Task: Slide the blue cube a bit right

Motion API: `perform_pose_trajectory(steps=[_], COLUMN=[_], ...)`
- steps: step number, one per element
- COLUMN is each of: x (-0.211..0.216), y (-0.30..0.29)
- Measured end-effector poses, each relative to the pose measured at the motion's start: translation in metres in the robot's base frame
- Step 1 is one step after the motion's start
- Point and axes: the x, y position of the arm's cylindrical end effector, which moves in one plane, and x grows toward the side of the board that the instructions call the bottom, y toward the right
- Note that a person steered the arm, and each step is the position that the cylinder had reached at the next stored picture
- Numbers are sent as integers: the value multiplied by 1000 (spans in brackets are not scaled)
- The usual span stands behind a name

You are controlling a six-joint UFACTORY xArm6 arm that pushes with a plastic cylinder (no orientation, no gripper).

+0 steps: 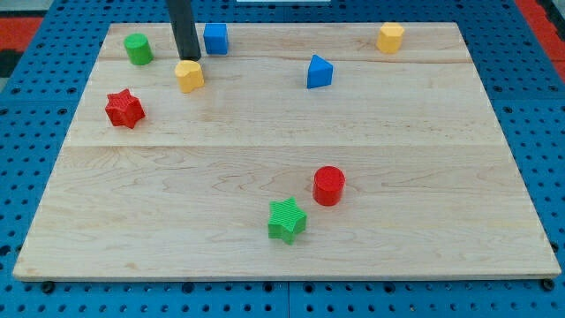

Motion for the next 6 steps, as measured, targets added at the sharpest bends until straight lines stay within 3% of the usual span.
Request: perform_pose_trajectory(steps=[3, 5, 6], x=[-60, -31, -52], y=[-40, 40, 17])
